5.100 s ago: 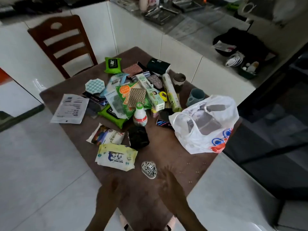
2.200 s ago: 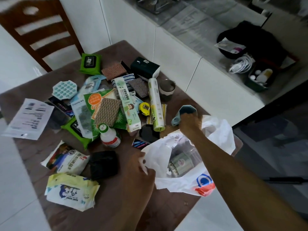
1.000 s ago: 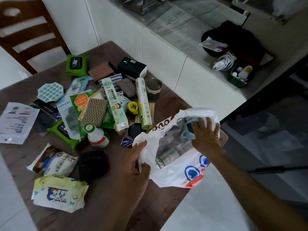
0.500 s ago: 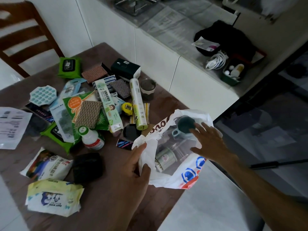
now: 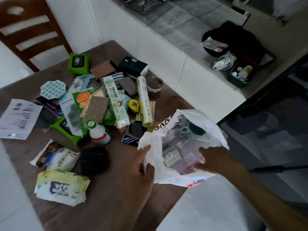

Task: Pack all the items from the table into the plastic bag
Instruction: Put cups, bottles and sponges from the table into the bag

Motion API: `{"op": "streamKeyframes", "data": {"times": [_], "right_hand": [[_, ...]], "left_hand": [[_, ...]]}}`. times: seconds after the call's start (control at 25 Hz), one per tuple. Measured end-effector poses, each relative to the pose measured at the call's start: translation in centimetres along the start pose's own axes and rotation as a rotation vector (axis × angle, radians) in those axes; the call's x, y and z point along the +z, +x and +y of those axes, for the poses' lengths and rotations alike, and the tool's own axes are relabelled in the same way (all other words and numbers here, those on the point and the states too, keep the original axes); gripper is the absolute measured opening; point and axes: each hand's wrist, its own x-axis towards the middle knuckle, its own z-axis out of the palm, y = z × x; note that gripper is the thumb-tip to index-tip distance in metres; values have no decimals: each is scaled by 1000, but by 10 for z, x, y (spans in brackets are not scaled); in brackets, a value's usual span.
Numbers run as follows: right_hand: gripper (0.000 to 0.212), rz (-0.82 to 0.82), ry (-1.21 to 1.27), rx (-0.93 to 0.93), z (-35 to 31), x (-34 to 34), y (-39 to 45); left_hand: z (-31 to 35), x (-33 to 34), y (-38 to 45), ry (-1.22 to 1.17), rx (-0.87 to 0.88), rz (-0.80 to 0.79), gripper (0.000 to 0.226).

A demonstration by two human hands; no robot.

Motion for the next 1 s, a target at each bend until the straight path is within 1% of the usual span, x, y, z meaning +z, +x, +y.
{"op": "streamKeyframes", "data": {"times": [0.04, 0.08, 0.12, 0.16, 0.2, 0.24, 0.28, 0.32, 0.36, 0.4, 0.44, 0.48, 0.52, 0.56, 0.6, 0.64, 0.68, 0.72, 0.8, 0.88, 0.92, 1.0], "right_hand": [[53, 42, -14, 7, -4, -7, -4], [49, 156, 1, -14, -10, -13, -8], [43, 317, 54, -47, -20, -20, -12], [37, 489, 148, -104, -38, -28, -15], [29, 650, 266, -174, -60, -36, -20], [23, 765, 389, -252, -90, -41, -24], [19, 805, 497, -322, -122, -43, -30], [17, 804, 569, -387, -155, -43, -37], [18, 783, 602, -445, -185, -40, -42], [19, 760, 595, -496, -211, -32, -45], [19, 739, 576, -529, -232, -23, -47], [19, 721, 552, -535, -245, -12, -47], [17, 720, 523, -512, -253, -2, -48], [16, 739, 499, -466, -255, 6, -50], [15, 770, 475, -407, -255, 11, -51], [14, 803, 453, -352, -252, 16, -52], [14, 844, 435, -307, -248, 18, -54], [15, 894, 443, -275, -244, 21, -56], [17, 996, 518, -245, -236, 21, -60], [20, 1057, 610, -266, -235, 13, -60], [21, 1056, 671, -291, -236, 6, -61], [20, 1018, 792, -329, -236, -3, -62]], "left_hand": [[-1, -3, -3, -36, -7, 7, 44], [-1, -6, -6, -120, -27, 8, 47], [0, -10, -8, -233, -75, 7, 53], [-4, -17, -10, -335, -154, 46, 57], [-9, -26, -12, -415, -242, 113, 54], [-21, -40, -14, -437, -320, 211, 45], [-38, -55, -14, -352, -374, 320, 36], [-58, -72, -12, -166, -428, 393, 33], [-80, -90, -9, 102, -488, 391, 39], [-105, -106, -6, 399, -549, 302, 55], [-128, -118, -4, 642, -593, 179, 70], [-145, -128, -2, 799, -611, 58, 81], [-155, -134, 0, 899, -594, -41, 86], [-163, -138, 1, 969, -560, -105, 90], [-168, -142, 3, 1021, -526, -136, 91], [-171, -147, 5, 1050, -500, -145, 89], [-170, -152, 6, 1041, -477, -120, 82], [-170, -157, 4, 999, -438, -68, 70], [-170, -174, -2, 869, -322, 67, 40], [-162, -200, -2, 695, -273, 228, 16], [-156, -214, 3, 633, -282, 308, 12], [-133, -233, 13, 477, -290, 433, 17]]}}
